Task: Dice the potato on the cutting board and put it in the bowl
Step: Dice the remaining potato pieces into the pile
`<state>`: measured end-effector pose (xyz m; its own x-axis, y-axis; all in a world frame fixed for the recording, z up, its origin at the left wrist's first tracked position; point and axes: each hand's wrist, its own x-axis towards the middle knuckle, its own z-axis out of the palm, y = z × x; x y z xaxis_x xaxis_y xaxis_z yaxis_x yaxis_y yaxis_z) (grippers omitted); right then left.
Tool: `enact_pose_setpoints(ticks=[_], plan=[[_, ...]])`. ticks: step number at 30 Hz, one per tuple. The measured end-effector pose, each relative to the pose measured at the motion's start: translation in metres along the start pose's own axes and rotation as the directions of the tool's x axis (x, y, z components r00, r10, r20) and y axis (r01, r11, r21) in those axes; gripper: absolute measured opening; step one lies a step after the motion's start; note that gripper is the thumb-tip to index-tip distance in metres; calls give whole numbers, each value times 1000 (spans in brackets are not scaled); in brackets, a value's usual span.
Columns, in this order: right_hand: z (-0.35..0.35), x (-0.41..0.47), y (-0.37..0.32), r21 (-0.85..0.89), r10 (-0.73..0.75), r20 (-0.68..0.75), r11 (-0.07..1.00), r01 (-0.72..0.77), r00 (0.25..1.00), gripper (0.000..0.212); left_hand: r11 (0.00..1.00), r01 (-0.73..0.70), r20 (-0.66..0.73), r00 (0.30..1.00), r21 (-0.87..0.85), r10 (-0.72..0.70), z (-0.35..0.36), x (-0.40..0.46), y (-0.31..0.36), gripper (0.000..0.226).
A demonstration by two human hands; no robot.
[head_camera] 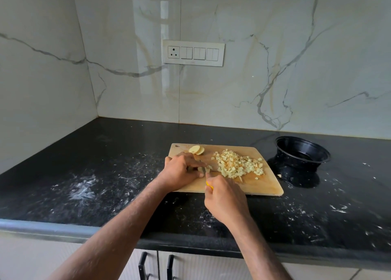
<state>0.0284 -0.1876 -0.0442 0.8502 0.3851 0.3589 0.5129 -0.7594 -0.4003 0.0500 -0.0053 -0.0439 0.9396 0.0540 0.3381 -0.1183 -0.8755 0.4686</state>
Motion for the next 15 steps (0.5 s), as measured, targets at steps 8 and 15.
enact_pose_setpoints(ticks=[8, 15], plan=[[0, 3, -3, 23, -14, 8, 1000, 14, 1000, 28, 998, 46, -25, 999, -53, -47, 1, 4, -1, 31], [2, -24, -4, 1, 4, -35, 1000, -4, 999, 31, 996, 75, -26, 997, -39, -76, 1, 8, 1, 24]])
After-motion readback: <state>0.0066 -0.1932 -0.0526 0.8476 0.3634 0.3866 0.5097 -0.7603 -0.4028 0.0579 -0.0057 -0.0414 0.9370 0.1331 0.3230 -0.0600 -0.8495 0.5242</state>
